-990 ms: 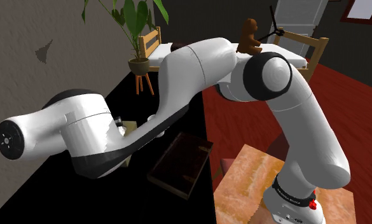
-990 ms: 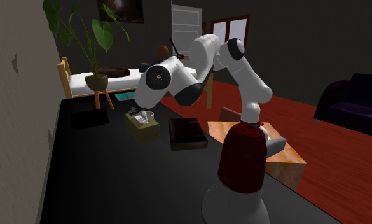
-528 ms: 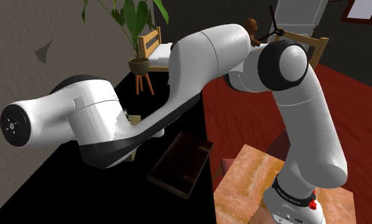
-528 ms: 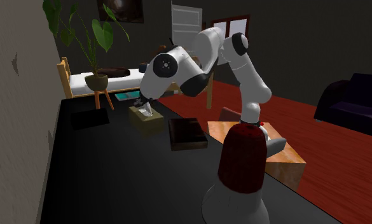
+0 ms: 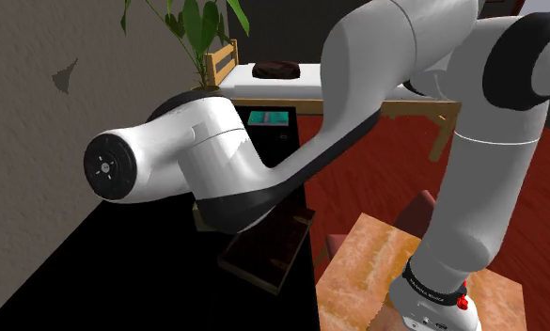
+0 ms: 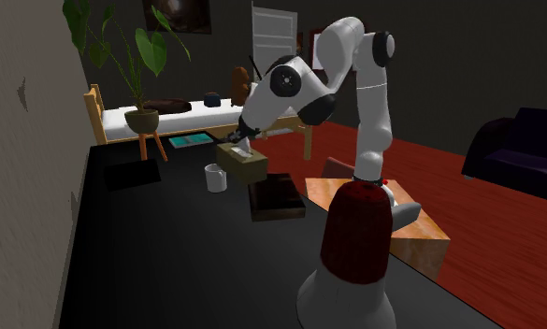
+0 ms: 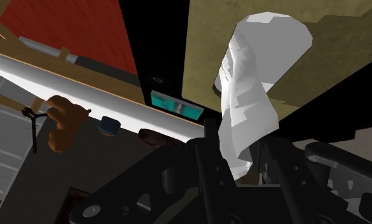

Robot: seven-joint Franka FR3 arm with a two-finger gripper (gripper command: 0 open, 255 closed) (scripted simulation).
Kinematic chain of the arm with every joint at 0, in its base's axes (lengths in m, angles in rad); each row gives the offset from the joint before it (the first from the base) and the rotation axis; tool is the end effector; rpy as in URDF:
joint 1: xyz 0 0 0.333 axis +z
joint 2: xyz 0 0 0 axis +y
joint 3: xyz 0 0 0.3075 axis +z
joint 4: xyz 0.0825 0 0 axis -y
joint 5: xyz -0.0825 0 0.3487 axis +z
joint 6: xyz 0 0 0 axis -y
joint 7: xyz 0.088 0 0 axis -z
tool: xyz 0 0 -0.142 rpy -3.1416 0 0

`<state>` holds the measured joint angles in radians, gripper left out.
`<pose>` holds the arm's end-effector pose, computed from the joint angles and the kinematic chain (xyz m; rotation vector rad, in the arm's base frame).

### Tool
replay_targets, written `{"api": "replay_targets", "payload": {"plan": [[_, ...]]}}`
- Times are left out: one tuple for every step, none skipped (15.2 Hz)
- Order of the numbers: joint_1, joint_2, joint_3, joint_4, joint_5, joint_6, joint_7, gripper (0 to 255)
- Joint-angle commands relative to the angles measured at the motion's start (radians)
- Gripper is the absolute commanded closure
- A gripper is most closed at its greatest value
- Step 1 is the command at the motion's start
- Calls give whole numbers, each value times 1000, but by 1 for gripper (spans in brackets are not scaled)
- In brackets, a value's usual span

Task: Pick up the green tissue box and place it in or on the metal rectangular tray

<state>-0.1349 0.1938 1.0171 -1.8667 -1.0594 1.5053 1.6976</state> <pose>0.4433 0.2958 0.4511 2.2377 -0.6890 0.9449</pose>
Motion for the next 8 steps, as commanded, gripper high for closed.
{"api": "replay_targets", "payload": {"plan": [[-81,-155,21,-111,100,93,-32,255],[-103,-236,15,-159,153,141,-60,255],[-112,-317,-3,-206,206,187,-92,255],[-104,-393,-32,-251,254,226,-124,255],[-87,-461,-66,-294,295,258,-154,255],[-61,-520,-105,-335,328,282,-181,255],[-36,-577,-140,-375,358,301,-208,255],[10,-669,-197,-442,402,326,-252,255]]}}
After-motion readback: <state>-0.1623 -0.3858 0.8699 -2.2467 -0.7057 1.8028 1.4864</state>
